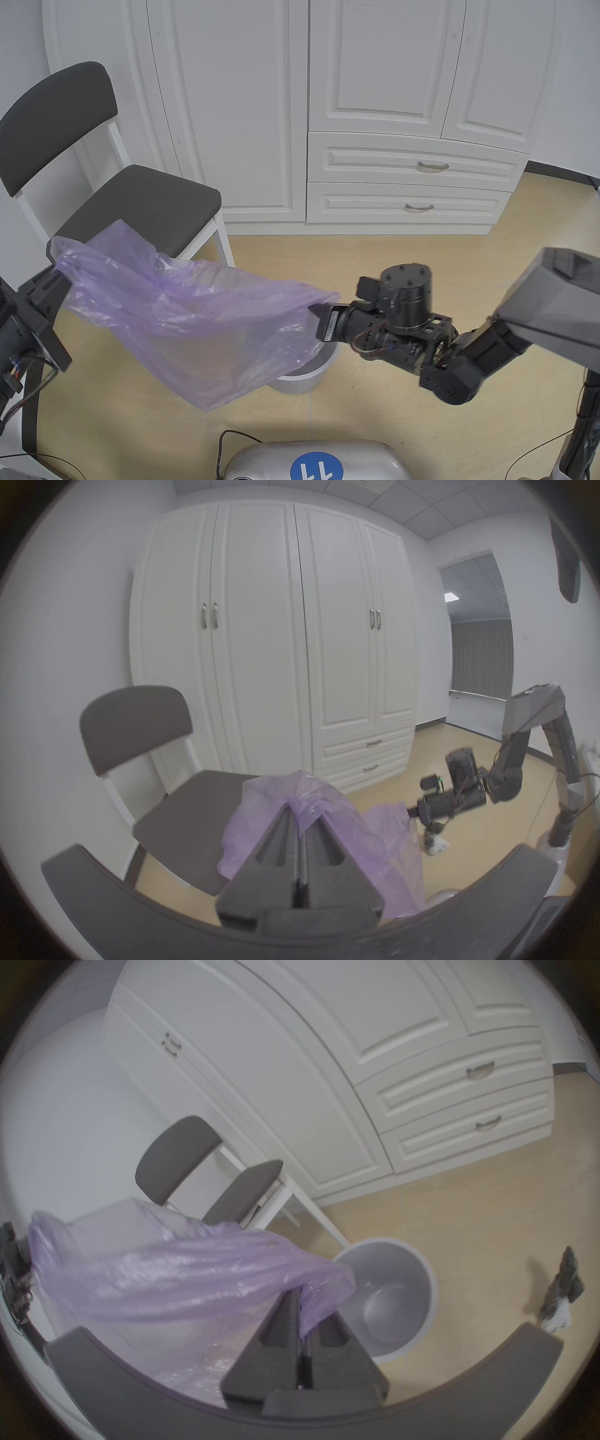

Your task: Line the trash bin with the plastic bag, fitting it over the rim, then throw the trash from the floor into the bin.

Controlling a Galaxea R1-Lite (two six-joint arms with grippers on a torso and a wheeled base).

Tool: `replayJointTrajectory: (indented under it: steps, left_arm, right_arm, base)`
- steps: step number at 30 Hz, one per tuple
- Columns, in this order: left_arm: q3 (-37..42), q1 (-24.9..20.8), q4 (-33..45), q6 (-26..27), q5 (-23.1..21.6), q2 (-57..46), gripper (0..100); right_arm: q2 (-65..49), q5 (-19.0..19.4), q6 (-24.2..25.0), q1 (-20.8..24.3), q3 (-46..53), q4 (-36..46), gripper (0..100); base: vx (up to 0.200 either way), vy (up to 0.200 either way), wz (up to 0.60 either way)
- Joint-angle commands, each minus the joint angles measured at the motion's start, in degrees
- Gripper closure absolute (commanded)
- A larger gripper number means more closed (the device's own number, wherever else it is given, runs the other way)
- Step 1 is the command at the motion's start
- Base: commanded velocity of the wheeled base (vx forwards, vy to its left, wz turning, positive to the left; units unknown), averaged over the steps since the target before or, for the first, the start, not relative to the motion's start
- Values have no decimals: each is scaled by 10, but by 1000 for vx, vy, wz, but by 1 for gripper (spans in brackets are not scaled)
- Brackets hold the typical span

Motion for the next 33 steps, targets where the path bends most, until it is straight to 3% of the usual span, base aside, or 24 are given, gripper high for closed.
replayJointTrajectory:
  steps: [1, 7, 8, 11, 14, 21, 27, 33]
  left_arm:
    - [-10, -59, 9, -73, -28, 104, 100]
    - [-59, -43, 19, -145, -68, 219, 100]
    - [-73, -19, 19, -151, -100, 247, 100]
    - [-90, 7, 19, -153, -132, 272, 100]
    - [-96, 50, 18, -152, -151, 297, 100]
    - [-91, 80, 7, -152, -181, 333, 100]
    - [-95, 80, 5, -152, -214, 345, 100]
    - [-123, 76, -18, -152, -285, 361, 100]
  right_arm:
    - [-183, -16, -26, -43, 103, 20, 100]
    - [-250, -15, -55, -82, 101, 173, 100]
    - [-257, -13, -60, -87, 96, 201, 100]
    - [-258, -13, -83, -100, 93, 202, 100]
    - [-277, -17, -143, -110, 104, 209, 100]
    - [-296, -16, -205, -100, 138, 233, 100]
    - [-299, -9, -195, -57, 135, 228, 100]
    - [-281, 16, -97, 4, 125, 223, 100]
  base:
    - [0, 0, 0]
    - [0, 0, 0]
    - [0, 0, 0]
    - [0, 0, 0]
    - [0, 0, 0]
    - [0, 0, 0]
    - [0, 0, 0]
    - [0, 0, 0]
